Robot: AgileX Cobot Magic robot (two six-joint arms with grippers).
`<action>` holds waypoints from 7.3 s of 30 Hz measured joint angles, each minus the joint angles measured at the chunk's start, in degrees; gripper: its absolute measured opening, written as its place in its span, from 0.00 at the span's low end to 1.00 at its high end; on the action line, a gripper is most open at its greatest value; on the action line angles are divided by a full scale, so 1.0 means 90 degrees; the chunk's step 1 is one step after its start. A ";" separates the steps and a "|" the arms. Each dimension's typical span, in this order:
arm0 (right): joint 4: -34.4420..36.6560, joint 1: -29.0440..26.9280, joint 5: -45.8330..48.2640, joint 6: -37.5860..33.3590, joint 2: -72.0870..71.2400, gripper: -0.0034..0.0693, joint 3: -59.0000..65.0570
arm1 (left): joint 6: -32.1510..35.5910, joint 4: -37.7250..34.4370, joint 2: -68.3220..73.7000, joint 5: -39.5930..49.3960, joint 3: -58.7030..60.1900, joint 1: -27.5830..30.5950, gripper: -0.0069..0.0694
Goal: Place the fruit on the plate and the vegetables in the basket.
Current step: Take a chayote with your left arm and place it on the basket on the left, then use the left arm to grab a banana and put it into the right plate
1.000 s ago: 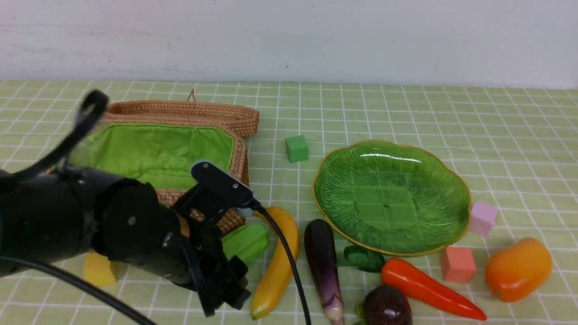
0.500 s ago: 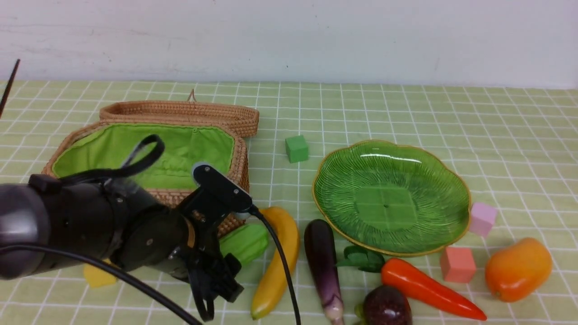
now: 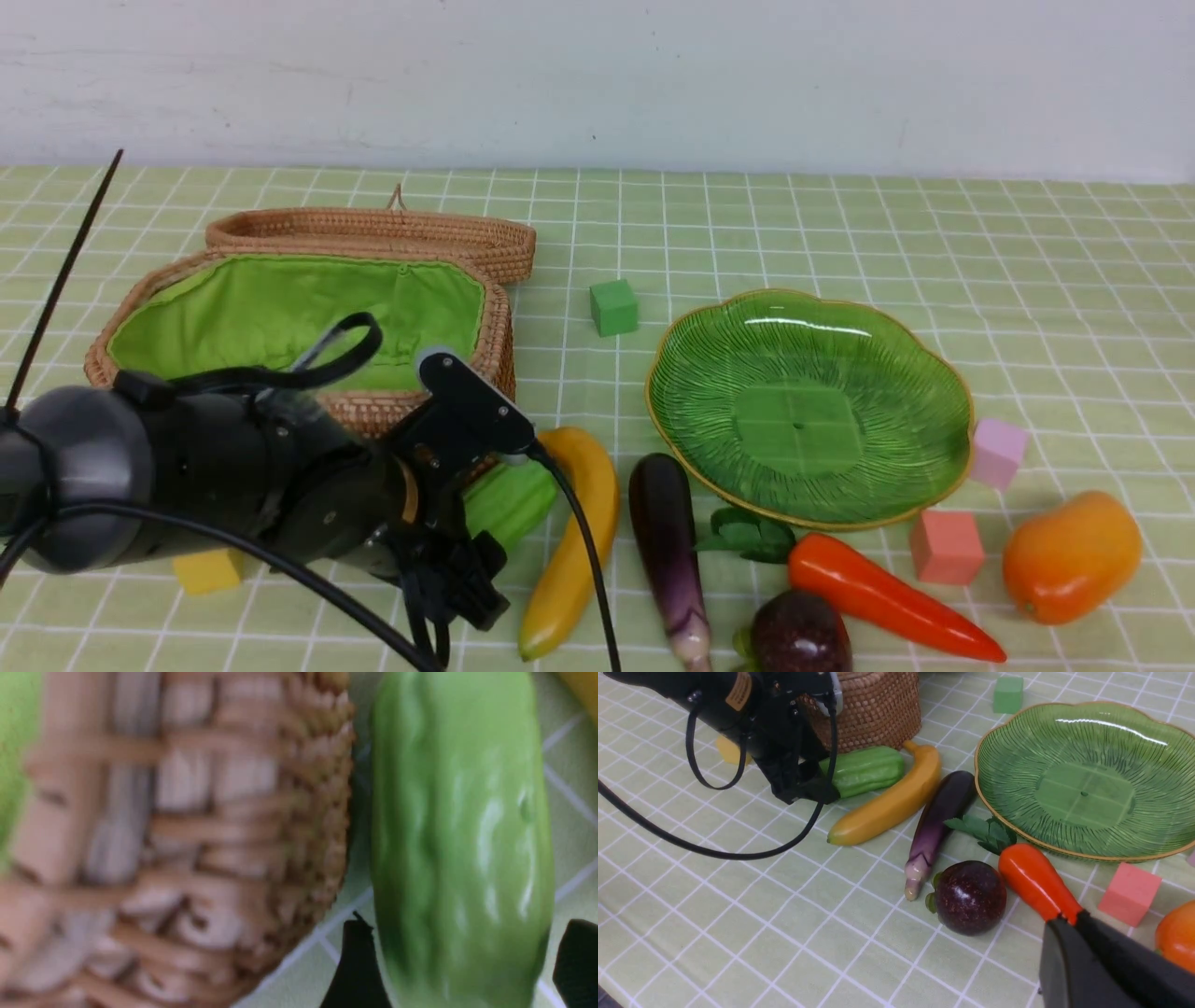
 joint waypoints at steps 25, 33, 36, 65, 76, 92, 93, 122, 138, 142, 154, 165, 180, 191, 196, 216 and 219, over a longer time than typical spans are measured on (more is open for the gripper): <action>0.0299 0.0000 0.0065 -0.0180 0.0000 0.09 0.0000 | -0.0753 0.0040 0.0265 -0.0284 -0.0043 0.0000 0.79; 0.0398 0.0000 0.0077 -0.0373 0.0000 0.09 0.0000 | -0.0817 0.0039 0.0265 -0.0284 -0.0043 -0.0006 0.79; 0.0453 0.0000 0.0077 -0.0458 0.0000 0.09 0.0000 | -0.0817 0.0039 0.0265 -0.0278 -0.0043 -0.0006 0.74; 0.0631 0.0000 0.0089 -0.0635 0.0000 0.11 0.0000 | -0.0794 0.0025 -0.0541 0.0845 -0.0037 -0.0011 0.62; 0.0631 0.0000 0.0096 -0.0655 0.0000 0.11 -0.0005 | 0.0921 -0.1615 -0.0836 0.1209 -0.0037 -0.0011 0.62; 0.0631 0.0000 0.0096 -0.0655 0.0000 0.11 -0.0005 | 0.3949 -0.4742 -0.2494 0.2071 -0.0037 -0.0011 0.62; 0.0631 0.0000 0.0096 -0.0655 0.0000 0.11 -0.0005 | 0.4023 -0.4809 -0.2616 0.2139 -0.0037 -0.0011 0.62; 0.0982 0.0080 0.0176 -0.0780 0.0000 0.12 -0.0005 | 0.4933 -0.1323 -0.1651 0.3742 -0.2322 0.2100 0.62; 0.1278 0.0261 -0.0595 -0.1104 0.0000 0.12 -0.0005 | 0.5636 -0.0587 -0.0334 0.2845 -0.2615 0.2381 0.62; 0.2010 0.0261 -0.1067 -0.1820 0.0000 0.12 -0.0005 | 0.5642 -0.0495 -0.0327 0.2718 -0.2623 0.2381 0.62; 0.2967 0.0261 -0.1166 -0.2992 0.0000 0.11 -0.0005 | 0.5642 -0.0553 -0.0327 0.2480 -0.2623 0.2381 0.62; 0.2967 0.0261 -0.1171 -0.2992 0.0000 0.11 -0.0005 | 0.5642 -0.0810 -0.0327 0.2480 -0.2623 0.2381 0.73; 0.2967 0.0261 -0.1171 -0.2992 0.0000 0.12 -0.0005 | 0.5528 -0.1915 -0.1053 0.2547 -0.2623 0.2381 0.82; 0.2752 0.0261 -0.0973 -0.2513 0.0000 0.12 -0.0005 | 0.4141 -0.4974 -0.1977 0.4206 -0.2591 0.1832 0.07; 0.2398 0.0261 -0.0666 -0.1874 0.0000 0.12 -0.0005 | 0.2183 -0.3789 -0.1781 0.4195 -0.2423 0.0287 0.07; 0.0811 0.0261 0.0098 -0.0553 0.0000 0.13 -0.0606 | -0.2404 -0.0749 0.0930 0.3089 -0.2411 -0.1590 0.82; 0.0811 0.0261 0.0103 -0.0553 0.0000 0.13 -0.0606 | -0.2638 -0.0405 0.1093 0.2908 -0.2411 -0.1590 0.86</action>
